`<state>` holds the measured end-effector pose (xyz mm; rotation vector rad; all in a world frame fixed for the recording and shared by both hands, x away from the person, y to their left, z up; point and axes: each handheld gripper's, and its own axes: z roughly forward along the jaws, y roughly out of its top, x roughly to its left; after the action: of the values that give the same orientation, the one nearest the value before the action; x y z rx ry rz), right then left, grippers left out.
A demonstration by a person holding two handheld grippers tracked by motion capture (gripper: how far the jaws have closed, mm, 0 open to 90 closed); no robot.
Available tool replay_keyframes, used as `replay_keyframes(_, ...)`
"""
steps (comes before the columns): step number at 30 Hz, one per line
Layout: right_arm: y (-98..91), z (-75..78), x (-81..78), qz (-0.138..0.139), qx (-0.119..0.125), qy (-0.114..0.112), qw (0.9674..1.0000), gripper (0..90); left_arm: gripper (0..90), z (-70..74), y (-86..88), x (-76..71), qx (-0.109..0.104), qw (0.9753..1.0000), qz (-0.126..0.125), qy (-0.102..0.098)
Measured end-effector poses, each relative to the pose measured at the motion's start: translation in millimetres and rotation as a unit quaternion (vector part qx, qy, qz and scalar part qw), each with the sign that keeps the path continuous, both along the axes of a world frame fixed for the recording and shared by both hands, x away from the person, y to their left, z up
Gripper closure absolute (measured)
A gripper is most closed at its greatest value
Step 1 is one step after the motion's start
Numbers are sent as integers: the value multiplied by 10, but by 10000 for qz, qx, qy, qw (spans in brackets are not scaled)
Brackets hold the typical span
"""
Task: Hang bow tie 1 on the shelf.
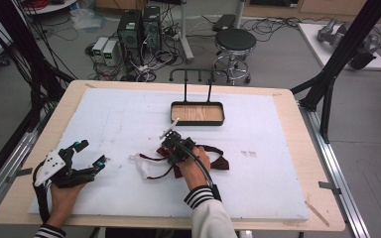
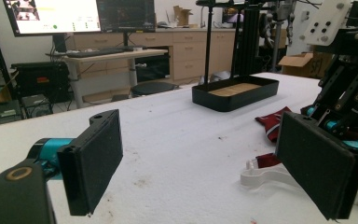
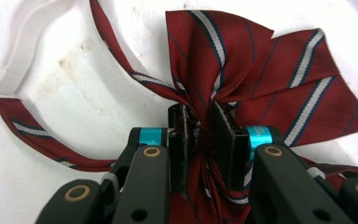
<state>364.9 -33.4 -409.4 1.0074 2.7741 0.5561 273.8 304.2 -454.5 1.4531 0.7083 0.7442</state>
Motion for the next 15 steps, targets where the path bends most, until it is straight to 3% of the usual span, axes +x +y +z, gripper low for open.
replay_keyframes(9, -48, 66, -1, -107, 438, -51, 9990, 766, 152, -1, -1, 0, -5, 10000, -3, -1)
replay_keyframes(13, -105, 133, -4, -160, 818, -142, 9964, 766, 151, 0, 0, -1, 7, 10000, -2, -1)
replay_keyframes(15, -118, 145, -4, -158, 894, -170, 9957, 765, 152, 0, 0, 0, 2, 10000, -4, -1)
